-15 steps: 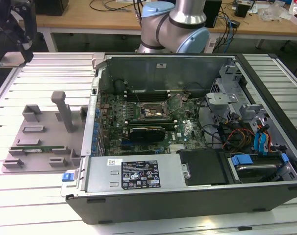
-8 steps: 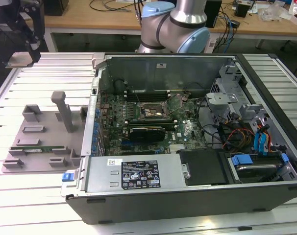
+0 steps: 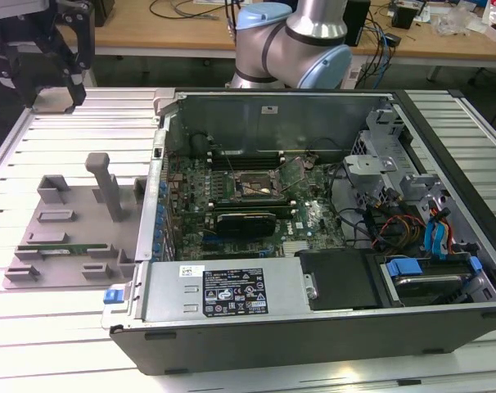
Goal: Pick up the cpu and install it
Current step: 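Pick up the cpu and move it towards the insertion slot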
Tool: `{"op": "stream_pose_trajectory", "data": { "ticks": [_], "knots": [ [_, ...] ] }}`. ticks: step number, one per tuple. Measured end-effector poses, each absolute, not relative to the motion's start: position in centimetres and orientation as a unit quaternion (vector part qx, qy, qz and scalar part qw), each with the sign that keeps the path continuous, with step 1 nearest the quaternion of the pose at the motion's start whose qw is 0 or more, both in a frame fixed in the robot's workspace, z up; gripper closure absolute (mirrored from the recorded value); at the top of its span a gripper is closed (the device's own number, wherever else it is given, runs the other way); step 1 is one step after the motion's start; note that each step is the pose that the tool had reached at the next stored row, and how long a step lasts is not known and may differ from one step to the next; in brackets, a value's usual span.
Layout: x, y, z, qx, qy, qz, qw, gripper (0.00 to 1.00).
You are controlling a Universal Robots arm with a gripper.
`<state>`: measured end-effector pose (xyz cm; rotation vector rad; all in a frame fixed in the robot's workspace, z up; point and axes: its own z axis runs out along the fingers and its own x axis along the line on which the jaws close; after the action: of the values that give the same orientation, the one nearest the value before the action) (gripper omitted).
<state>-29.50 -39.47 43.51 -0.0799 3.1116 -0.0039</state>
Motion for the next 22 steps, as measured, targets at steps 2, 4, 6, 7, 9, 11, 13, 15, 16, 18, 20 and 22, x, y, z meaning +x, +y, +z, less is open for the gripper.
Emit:
{"op": "stream_pose_trajectory", "data": {
  "ticks": [2, 4, 6, 7, 9, 11, 13, 15, 16, 18, 20, 22],
  "knots": [
    [-29.0, -39.5, 43.5, -0.026, 1.000, -0.001, 0.015, 0.45],
    [-28.4, -39.5, 43.4, -0.026, 1.000, -0.001, 0.014, 0.45],
    [-27.9, -39.5, 43.2, -0.026, 1.000, -0.002, 0.014, 0.45],
    [-27.8, -39.4, 43.2, -0.026, 1.000, -0.002, 0.014, 0.45],
    [-27.2, -39.4, 43.0, -0.026, 1.000, -0.002, 0.014, 0.45],
    [-26.8, -39.3, 42.9, -0.026, 1.000, -0.002, 0.014, 0.45],
    [-25.9, -39.2, 42.8, -0.026, 1.000, -0.002, 0.014, 0.45],
    [-25.3, -39.2, 42.7, -0.026, 1.000, -0.002, 0.014, 0.45],
    [-24.7, -39.2, 42.6, -0.026, 1.000, -0.002, 0.014, 0.45],
    [-23.9, -39.2, 42.5, -0.026, 1.000, -0.002, 0.014, 0.45],
    [-23.4, -39.2, 42.4, -0.026, 1.000, -0.002, 0.014, 0.45],
    [-22.6, -39.2, 42.2, -0.026, 1.000, -0.002, 0.014, 0.45]
  ]
}}
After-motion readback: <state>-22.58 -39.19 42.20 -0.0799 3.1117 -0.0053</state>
